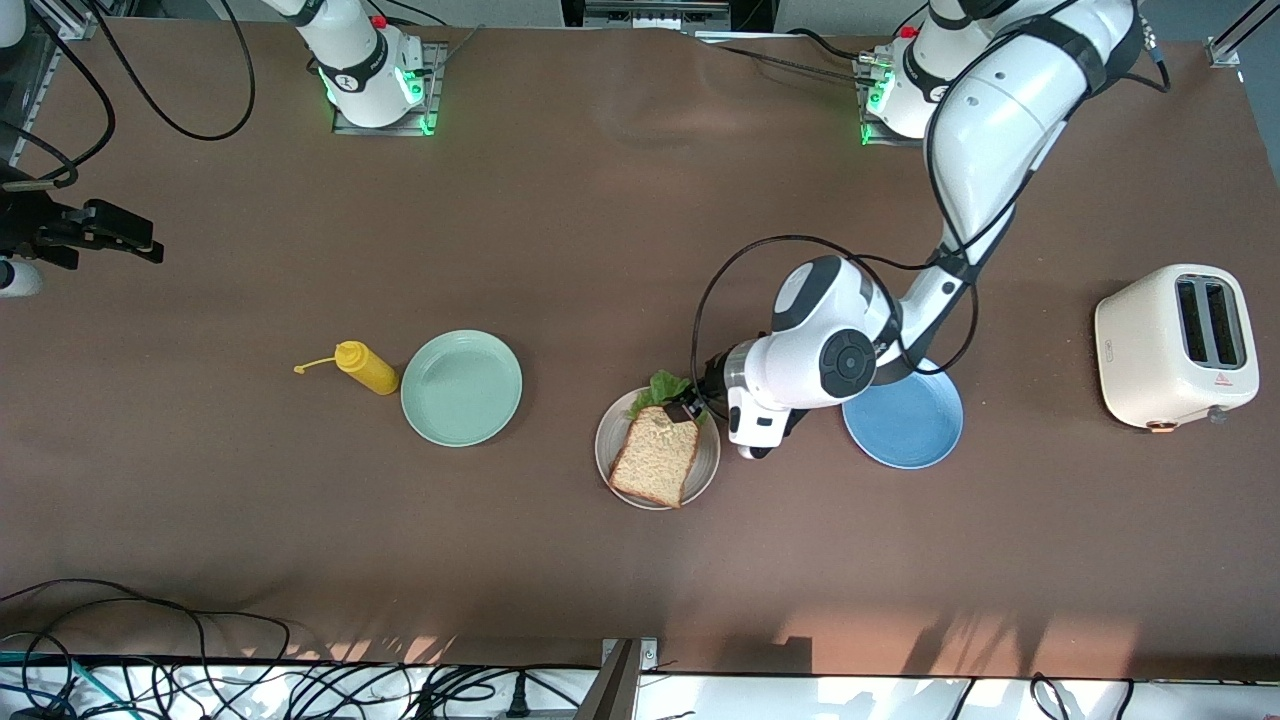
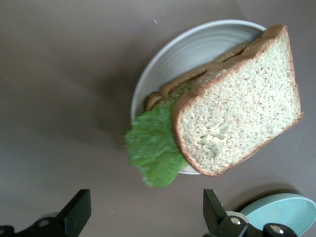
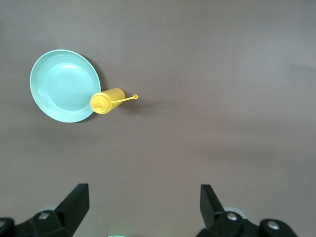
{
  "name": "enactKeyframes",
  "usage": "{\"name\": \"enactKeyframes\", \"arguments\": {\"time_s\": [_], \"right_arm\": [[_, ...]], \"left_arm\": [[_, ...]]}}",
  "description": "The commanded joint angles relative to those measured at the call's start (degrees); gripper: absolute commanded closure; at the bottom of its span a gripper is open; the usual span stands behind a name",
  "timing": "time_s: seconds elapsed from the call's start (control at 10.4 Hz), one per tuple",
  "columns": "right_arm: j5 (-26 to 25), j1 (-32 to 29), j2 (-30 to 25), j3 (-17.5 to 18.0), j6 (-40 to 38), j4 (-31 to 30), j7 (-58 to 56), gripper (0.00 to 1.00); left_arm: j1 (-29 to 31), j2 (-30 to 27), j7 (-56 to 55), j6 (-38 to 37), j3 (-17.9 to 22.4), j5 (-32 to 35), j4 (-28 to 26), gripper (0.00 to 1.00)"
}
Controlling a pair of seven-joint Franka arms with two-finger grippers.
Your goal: Make sandwich on beige plate with both arms
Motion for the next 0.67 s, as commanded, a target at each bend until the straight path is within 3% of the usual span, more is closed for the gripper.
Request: {"name": "enactKeyframes", "arguments": {"time_s": [0.0,0.38,0.58], "right_arm": [[-0.6,-0.1,0.6,0.1,-1.1,1.5,0.0,0.00],[-0.8,0.0,0.6,0.1,-1.1,1.6,0.0,0.00],[-0.8,0.0,0.6,0.1,-1.1,1.5,0.1,0.00]], "left_arm": [[3.7,-7.6,5.6,-7.5,0.2,1.3,-1.2,0.00],[14.8,-19.2,24.5,-23.3,0.3,1.7,-1.1,0.00],[20.0,-23.6,31.1,-24.9,0.5,2.1,-1.1,0.00]]}}
